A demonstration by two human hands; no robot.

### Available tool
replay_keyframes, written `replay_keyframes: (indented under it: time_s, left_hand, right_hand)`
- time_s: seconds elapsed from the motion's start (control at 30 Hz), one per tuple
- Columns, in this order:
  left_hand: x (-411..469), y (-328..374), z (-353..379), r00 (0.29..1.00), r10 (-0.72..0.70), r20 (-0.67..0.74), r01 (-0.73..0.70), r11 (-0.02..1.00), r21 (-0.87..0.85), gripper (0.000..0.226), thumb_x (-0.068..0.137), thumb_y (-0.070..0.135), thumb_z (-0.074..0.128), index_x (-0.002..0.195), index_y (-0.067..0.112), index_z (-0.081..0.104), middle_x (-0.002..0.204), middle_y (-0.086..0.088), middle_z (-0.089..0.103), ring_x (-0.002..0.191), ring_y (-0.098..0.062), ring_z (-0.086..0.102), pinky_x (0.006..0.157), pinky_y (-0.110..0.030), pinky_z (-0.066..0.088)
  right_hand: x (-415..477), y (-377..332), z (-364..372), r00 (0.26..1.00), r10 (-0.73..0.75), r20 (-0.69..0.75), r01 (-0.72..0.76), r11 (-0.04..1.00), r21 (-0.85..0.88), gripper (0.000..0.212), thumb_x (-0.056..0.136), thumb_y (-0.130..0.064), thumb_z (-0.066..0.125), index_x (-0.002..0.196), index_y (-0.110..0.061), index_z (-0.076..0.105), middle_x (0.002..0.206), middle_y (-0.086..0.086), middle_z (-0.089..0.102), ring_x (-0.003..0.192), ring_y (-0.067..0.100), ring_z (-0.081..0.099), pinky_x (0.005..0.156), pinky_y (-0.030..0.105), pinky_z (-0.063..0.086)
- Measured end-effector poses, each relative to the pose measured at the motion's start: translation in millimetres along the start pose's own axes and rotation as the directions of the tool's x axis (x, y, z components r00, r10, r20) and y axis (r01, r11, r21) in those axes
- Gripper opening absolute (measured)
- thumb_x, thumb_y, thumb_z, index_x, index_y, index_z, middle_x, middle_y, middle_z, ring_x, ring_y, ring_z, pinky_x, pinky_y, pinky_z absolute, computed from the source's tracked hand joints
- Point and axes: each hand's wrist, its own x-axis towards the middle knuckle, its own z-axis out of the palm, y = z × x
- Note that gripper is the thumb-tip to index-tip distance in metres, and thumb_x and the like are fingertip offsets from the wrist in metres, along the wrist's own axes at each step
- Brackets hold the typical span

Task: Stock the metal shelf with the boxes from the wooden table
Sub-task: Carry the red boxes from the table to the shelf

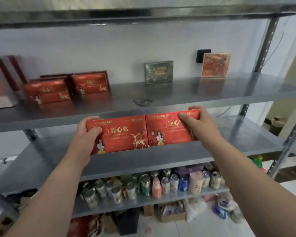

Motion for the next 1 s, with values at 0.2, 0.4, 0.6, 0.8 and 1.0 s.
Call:
replay_keyframes:
  time_s: [0.2, 0.4, 0.6, 0.8, 1.0]
  left_hand:
    - [51.6, 39.9, -30.7, 0.988, 0.104, -0.111, -0.104, 0.995, 0.008, 0.033, 0.092, 0.015, 0.054, 0.115, 0.037, 0.06, 0.108, -0.007, 0.067, 0.089, -0.027, 0.07, 0.076, -0.047, 0.06]
    - [127.5, 48.5, -47.2, 0.976, 0.154, -0.156, -0.151, 0.988, 0.032, 0.029, 0.089, 0.016, 0.058, 0.109, 0.038, 0.063, 0.103, -0.004, 0.069, 0.083, -0.018, 0.069, 0.071, -0.035, 0.057]
    - [208.0, 43.2, -53.8, 0.972, 0.211, -0.106, -0.193, 0.968, 0.163, 0.033, 0.085, 0.018, 0.069, 0.112, 0.035, 0.062, 0.1, -0.001, 0.071, 0.087, -0.02, 0.07, 0.081, -0.037, 0.057]
    - [259.4, 48.3, -53.5, 0.953, 0.3, 0.036, -0.275, 0.812, 0.515, 0.036, 0.09, 0.02, 0.069, 0.119, 0.037, 0.054, 0.101, 0.0, 0.066, 0.08, -0.02, 0.067, 0.074, -0.03, 0.05]
    - [289.5, 40.3, -56.2, 0.928, 0.364, 0.075, -0.282, 0.556, 0.782, 0.043, 0.092, 0.015, 0.066, 0.132, 0.02, 0.052, 0.138, -0.012, 0.044, 0.123, -0.029, 0.049, 0.101, -0.032, 0.035]
  right_hand:
    - [66.3, -54.8, 48.5, 0.991, -0.117, 0.063, 0.117, 0.993, 0.003, 0.049, 0.077, -0.06, 0.077, 0.115, -0.037, 0.055, 0.105, -0.011, 0.067, 0.094, 0.012, 0.068, 0.08, 0.04, 0.06]
    - [128.7, -78.7, 104.3, 0.986, -0.151, 0.068, 0.148, 0.988, 0.041, 0.044, 0.081, -0.05, 0.078, 0.114, -0.031, 0.055, 0.105, -0.007, 0.069, 0.089, 0.012, 0.069, 0.074, 0.032, 0.058]
    - [180.7, -76.7, 145.9, 0.979, -0.205, 0.002, 0.205, 0.979, 0.005, 0.051, 0.08, -0.043, 0.082, 0.12, -0.027, 0.054, 0.107, -0.006, 0.069, 0.095, 0.016, 0.069, 0.083, 0.038, 0.06]
    - [209.7, -70.7, 170.6, 0.973, -0.229, 0.005, 0.229, 0.972, -0.043, 0.046, 0.081, -0.032, 0.084, 0.117, -0.028, 0.056, 0.099, -0.01, 0.065, 0.086, 0.009, 0.066, 0.063, 0.022, 0.054]
    - [238.3, -69.2, 178.2, 0.949, -0.266, 0.166, 0.296, 0.936, -0.189, 0.041, 0.077, -0.021, 0.087, 0.109, -0.027, 0.062, 0.095, -0.016, 0.059, 0.079, 0.0, 0.059, 0.048, 0.003, 0.041]
